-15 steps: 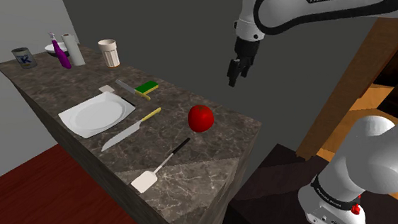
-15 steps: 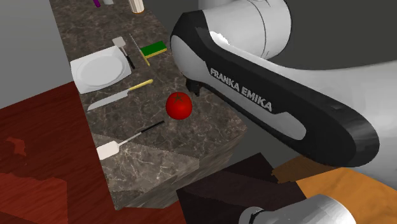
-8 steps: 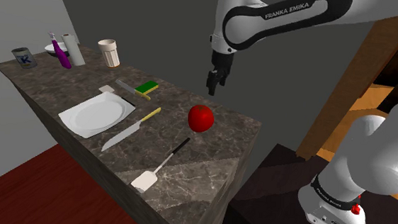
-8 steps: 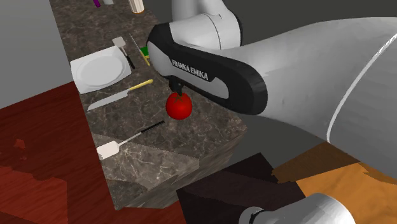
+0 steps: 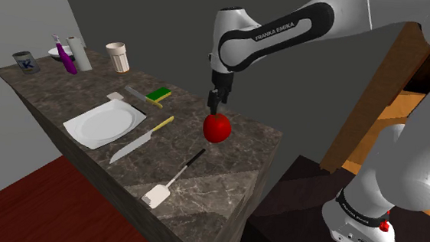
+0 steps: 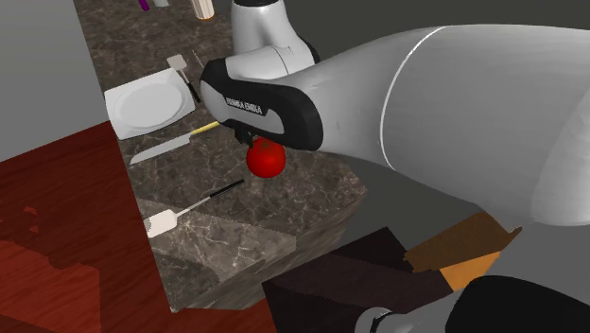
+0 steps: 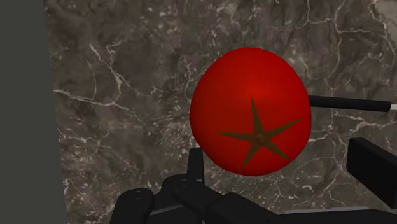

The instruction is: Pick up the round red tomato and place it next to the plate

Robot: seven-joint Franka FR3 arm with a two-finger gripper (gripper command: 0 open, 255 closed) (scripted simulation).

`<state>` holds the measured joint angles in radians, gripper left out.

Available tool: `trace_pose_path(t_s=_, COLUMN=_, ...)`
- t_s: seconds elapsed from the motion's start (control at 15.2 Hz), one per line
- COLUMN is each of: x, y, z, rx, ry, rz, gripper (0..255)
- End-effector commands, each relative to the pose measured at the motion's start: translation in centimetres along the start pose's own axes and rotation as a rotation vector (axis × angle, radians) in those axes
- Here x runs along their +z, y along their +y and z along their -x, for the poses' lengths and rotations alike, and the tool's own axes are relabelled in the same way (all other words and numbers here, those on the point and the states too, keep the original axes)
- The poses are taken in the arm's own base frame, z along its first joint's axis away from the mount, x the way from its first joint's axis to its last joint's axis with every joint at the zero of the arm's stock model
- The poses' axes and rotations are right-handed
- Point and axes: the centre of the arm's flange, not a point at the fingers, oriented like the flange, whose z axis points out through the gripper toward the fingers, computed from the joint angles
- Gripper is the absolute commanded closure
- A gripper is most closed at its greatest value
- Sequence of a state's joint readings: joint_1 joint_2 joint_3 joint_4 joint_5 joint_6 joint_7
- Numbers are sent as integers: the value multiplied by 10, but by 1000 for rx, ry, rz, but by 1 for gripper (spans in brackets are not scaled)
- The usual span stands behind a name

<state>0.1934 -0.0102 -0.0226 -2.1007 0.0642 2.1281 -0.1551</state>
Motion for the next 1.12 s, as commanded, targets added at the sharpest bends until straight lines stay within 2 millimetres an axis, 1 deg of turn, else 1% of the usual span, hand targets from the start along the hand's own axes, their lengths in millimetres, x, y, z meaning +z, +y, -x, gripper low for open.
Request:
trace_pose_path(t_s=0.0, x=10, y=-1, z=0, rx=-1, ry=0, rz=0, gripper=0)
trace_pose_path(t_s=0.2, x=24, y=-1, z=0, rx=-1, ry=0, rz=0, gripper=0)
trace_pose_path(t_s=0.73, x=24, y=-1, z=0, rx=-1, ry=0, rz=0, gripper=0)
trace_pose_path(t_s=0.79, x=24, y=-1, z=0, rx=-1, ry=0, rz=0, gripper=255)
trace_pose_path(t_s=1.06, x=24, y=-1, z=0, rx=-1, ry=0, rz=0, gripper=255)
